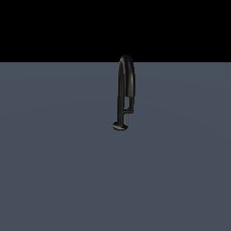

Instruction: Turn on the faucet by rotating a designated handle.

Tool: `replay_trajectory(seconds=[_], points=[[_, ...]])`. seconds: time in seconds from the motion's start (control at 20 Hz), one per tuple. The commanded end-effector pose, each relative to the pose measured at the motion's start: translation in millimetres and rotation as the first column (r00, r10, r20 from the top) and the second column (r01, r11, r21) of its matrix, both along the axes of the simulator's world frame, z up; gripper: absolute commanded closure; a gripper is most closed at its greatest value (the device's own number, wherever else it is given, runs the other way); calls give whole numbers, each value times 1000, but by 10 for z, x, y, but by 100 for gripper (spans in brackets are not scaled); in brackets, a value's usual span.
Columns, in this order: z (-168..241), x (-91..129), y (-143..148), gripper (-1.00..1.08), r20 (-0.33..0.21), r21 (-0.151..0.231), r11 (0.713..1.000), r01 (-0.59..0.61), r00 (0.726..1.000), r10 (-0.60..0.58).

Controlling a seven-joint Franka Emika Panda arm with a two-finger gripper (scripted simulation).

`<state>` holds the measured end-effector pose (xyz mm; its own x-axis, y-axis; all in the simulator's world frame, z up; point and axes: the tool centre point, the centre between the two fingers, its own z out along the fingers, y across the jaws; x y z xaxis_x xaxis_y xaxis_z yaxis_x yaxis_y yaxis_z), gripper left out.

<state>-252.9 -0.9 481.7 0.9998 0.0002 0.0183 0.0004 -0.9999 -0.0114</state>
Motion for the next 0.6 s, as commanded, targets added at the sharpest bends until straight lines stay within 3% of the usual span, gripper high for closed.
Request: replay_trajectory(seconds=[0.0, 0.55], points=[[0, 0, 0, 108, 0, 0, 1000, 0, 1000, 0], [-9, 162, 17, 108, -38, 31, 999, 34, 999, -33]])
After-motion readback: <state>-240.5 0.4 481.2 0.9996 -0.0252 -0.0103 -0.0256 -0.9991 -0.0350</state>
